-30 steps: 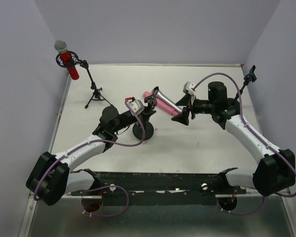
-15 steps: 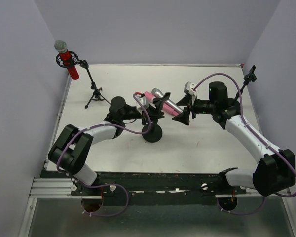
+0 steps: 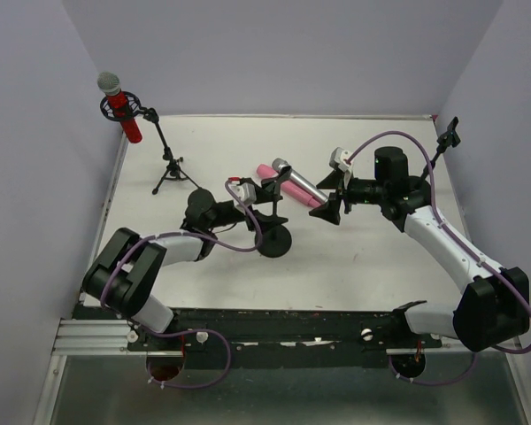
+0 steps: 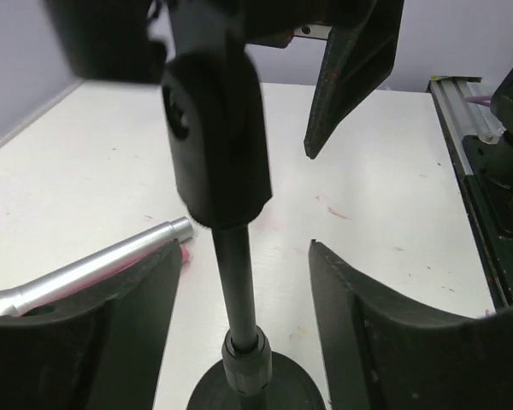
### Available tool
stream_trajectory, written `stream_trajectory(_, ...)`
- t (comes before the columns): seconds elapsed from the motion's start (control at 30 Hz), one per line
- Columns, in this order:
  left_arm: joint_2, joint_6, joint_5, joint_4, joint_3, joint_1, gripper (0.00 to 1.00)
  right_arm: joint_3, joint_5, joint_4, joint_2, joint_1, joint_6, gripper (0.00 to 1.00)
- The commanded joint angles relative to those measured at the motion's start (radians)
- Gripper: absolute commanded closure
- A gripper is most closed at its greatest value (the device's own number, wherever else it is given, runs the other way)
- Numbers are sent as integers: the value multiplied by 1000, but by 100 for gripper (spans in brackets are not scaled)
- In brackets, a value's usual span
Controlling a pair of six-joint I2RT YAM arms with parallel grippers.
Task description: Attach the microphones to the stand
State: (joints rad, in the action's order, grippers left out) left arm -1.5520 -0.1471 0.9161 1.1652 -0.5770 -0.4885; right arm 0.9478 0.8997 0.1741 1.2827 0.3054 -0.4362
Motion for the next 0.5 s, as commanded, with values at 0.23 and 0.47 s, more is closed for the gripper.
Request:
stream_trajectory(0.23, 294, 61, -359, -119, 161, -10, 2, -6, 21, 36, 12, -8, -30, 10)
stream_trajectory(0.47, 466, 106, -751, -213, 296, -163, 1, -3, 24, 45, 15, -8, -35, 10)
